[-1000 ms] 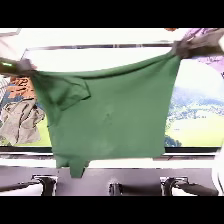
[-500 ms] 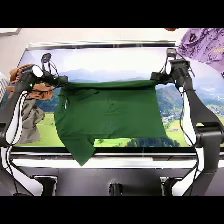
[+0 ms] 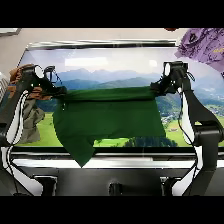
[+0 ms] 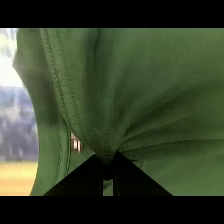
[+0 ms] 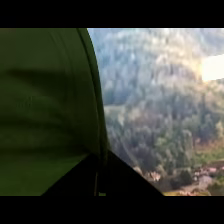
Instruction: Fold the clothes and pants, and hang the long-sleeved shirts on hangers.
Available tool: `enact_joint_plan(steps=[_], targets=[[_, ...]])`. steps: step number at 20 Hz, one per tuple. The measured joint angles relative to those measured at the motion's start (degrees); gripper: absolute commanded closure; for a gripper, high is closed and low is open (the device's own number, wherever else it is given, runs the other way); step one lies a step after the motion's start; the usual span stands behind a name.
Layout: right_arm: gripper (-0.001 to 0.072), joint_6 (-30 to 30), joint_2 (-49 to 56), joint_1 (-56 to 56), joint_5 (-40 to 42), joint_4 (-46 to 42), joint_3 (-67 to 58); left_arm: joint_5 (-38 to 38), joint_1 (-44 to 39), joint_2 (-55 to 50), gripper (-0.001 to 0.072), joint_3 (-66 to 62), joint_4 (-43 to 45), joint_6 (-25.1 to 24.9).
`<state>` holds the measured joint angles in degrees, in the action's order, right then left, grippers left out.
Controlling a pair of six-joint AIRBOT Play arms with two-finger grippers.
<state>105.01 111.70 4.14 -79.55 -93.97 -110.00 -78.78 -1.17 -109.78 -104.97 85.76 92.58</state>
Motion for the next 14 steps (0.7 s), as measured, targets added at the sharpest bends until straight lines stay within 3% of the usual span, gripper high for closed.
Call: enact_joint_plan(steps=[11,12,13,14], targets=[[0.0671,-1.9,2.8,0.0,-7.9,4.5,0.0,-4.7,-1.3,-1.2,0.0677,0.0,0.8,0.4],[0.058,-1.9,3.1,0.0,-8.1,4.5,0.0,-4.7,-1.4,-1.4,0.0581,0.0,0.8,0.4],[0.0385,-2.0,3.3,0.0,-8.3,4.5,0.0,-4.7,-1.4,-1.6,0.0367,0.0,0.9,0.4],[0.0204,-2.1,3.4,0.0,-8.5,4.5,0.0,-4.7,-1.4,-1.6,0.0091,0.0,0.9,0.5]])
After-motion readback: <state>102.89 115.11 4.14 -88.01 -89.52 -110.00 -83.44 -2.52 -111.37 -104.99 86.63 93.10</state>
